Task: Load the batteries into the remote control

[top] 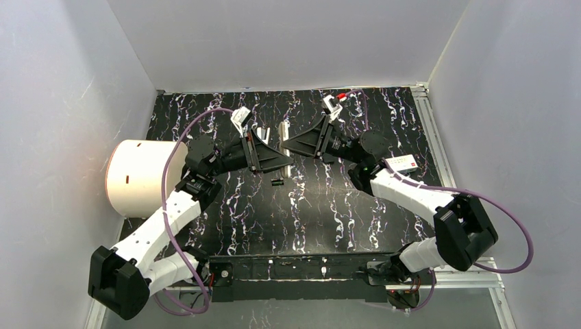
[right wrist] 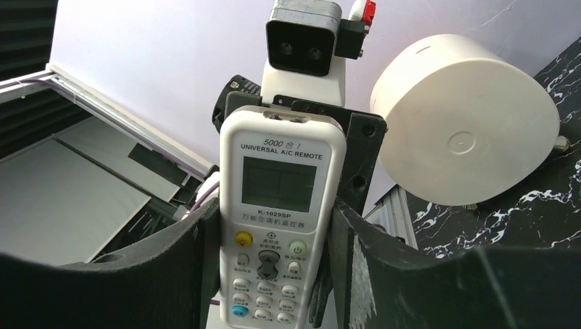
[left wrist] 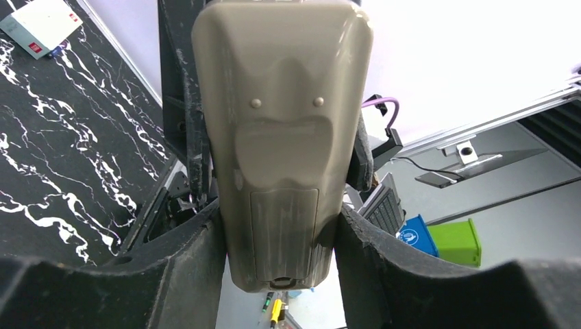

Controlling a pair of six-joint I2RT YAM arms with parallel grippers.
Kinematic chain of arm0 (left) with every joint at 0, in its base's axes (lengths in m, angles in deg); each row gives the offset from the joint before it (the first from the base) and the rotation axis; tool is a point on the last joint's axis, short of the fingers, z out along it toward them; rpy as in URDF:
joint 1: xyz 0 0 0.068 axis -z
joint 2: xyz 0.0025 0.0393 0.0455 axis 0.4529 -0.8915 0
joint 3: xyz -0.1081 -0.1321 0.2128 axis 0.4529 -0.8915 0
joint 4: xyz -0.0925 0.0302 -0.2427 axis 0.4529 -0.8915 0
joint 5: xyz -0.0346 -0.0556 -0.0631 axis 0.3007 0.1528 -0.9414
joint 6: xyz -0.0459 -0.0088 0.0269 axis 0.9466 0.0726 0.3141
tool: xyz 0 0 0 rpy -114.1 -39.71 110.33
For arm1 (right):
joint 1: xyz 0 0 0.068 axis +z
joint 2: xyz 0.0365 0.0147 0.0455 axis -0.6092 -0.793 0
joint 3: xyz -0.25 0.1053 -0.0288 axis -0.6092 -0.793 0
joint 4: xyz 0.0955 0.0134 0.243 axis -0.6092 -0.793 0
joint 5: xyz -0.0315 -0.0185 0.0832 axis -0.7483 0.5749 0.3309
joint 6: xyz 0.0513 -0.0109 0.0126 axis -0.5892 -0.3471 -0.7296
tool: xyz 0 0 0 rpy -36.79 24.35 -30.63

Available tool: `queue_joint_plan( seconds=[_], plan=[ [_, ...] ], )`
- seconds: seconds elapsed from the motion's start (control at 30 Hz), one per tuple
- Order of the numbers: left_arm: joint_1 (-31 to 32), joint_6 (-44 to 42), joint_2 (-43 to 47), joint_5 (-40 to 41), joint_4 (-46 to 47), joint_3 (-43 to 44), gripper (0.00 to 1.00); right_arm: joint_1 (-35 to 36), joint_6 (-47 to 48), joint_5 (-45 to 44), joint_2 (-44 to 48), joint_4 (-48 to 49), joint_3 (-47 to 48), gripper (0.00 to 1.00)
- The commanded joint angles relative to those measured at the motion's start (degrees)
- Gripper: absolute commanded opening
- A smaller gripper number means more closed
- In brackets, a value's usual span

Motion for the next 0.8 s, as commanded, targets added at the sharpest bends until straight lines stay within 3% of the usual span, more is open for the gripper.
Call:
queue_joint_plan(
  seconds=[0.0,0.17,0.2,0.3,0.47,0.6,0.77],
  plan=[
    [0.14,-3.28,1.75,0.50,1.88,0.01,0.29,0.15,3.68,-1.49,2.30,-6.04,3.14,0.64],
    [0.08,-9.05,3.63,6.59,0.67,-1.67,0.28,-0.09,19.73,-14.06,9.00,-31.05,2.94,0.97],
    [0.05,-10.38,3.83,8.22,-0.54,-1.53,0.28,-0.13,22.08,-16.59,10.58,-33.92,2.60,0.98],
    [0.05,-12.37,3.87,13.23,-4.47,-0.23,0.28,-0.13,28.00,-22.12,15.46,-38.84,1.24,0.99],
    [0.06,-10.91,3.57,22.45,-6.53,1.02,0.28,0.54,37.86,-23.28,19.86,-40.91,0.58,0.99],
    [0.07,-5.41,3.10,28.47,-7.96,1.99,0.28,2.66,47.36,-22.70,18.93,-43.54,3.88,0.99],
    [-0.04,0.43,3.12,29.74,-8.50,3.91,0.28,10.02,56.81,-30.19,15.92,-48.15,8.00,0.98]
  ],
)
